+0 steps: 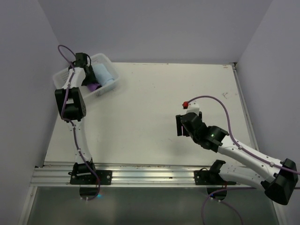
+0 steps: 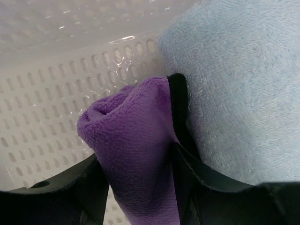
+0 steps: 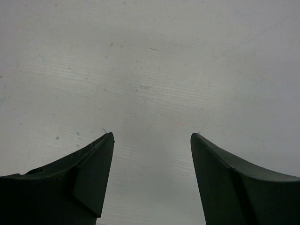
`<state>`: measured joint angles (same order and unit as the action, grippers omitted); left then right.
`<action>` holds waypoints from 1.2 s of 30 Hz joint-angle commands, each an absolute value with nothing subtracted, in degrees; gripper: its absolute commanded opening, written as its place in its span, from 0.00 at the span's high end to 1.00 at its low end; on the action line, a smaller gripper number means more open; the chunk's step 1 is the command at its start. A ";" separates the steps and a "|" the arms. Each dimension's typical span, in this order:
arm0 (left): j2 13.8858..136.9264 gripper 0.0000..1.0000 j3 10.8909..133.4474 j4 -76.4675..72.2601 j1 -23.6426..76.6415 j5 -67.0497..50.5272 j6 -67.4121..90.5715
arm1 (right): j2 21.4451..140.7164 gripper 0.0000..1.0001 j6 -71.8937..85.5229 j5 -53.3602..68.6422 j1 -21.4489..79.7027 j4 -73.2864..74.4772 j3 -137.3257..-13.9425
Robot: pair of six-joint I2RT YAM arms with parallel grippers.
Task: Roll the towels
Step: Place the rolled towel into the container
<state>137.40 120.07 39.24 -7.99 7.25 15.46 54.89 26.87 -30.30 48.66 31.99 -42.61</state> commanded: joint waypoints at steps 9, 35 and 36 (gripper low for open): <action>132.02 0.33 118.39 36.82 -8.09 8.26 15.91 | 57.65 0.29 25.05 -28.04 47.29 30.76 -46.93; 104.17 0.13 94.50 23.39 -8.17 4.40 16.96 | 66.35 0.22 24.43 -4.41 29.37 28.13 -57.12; 99.89 0.13 92.57 21.73 -8.09 3.61 17.48 | 68.01 0.21 24.61 -0.91 26.31 27.86 -58.09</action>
